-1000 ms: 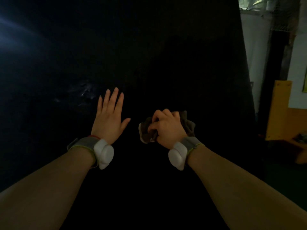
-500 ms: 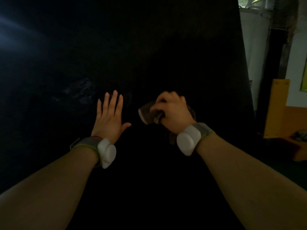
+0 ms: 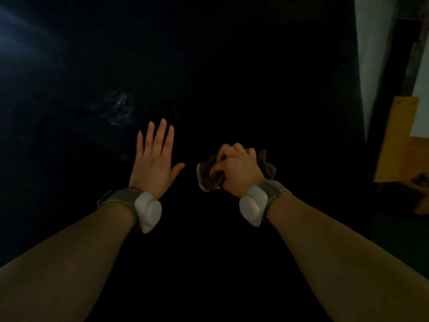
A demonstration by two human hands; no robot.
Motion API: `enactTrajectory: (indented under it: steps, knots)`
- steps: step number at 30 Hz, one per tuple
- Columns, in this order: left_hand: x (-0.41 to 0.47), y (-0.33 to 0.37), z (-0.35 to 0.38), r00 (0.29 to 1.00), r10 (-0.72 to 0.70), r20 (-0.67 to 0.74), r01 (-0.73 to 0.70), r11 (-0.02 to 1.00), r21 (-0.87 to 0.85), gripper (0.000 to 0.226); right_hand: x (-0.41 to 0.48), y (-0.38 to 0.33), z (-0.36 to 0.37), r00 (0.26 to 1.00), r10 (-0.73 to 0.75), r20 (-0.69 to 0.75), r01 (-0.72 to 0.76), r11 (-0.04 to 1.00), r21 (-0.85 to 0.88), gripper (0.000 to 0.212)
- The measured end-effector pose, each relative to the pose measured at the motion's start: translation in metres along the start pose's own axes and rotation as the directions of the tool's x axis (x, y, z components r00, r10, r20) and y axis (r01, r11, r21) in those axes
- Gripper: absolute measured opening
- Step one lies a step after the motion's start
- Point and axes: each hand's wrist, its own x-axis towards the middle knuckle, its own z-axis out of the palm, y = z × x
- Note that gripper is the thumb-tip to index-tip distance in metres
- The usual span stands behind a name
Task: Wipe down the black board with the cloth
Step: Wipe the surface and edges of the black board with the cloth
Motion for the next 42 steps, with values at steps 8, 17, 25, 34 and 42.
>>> enactTrajectory:
  steps: [8, 17, 25, 34, 42]
  knots:
    - [-0.040, 0.012, 0.010, 0.995, -0.027, 0.100, 0.025, 1.000, 0.013, 0.097, -0.034, -0.011, 0.026, 0.994, 0.026, 0.104, -0.030, 0.999, 0.040, 0.023]
    - [-0.040, 0.011, 0.017, 0.988, -0.065, 0.143, 0.063, 0.998, 0.015, 0.103, -0.014, 0.000, -0.012, 0.996, -0.078, -0.042, 0.080, 0.996, 0.043, 0.026]
    - [-0.044, 0.010, 0.022, 0.999, -0.018, 0.052, 0.016, 0.999, 0.041, 0.099, -0.016, -0.001, 0.016, 0.993, 0.011, -0.116, -0.002, 0.998, 0.070, 0.023]
    - [-0.080, 0.018, 0.024, 0.996, -0.011, 0.087, 0.010, 1.000, 0.009, 0.094, -0.043, -0.007, 0.057, 0.996, -0.053, 0.076, 0.052, 0.998, 0.022, 0.024]
    - [-0.095, 0.017, 0.030, 0.991, -0.027, 0.132, 0.023, 0.999, 0.028, 0.108, -0.064, -0.003, 0.058, 0.956, -0.069, 0.285, 0.021, 0.986, 0.168, 0.031]
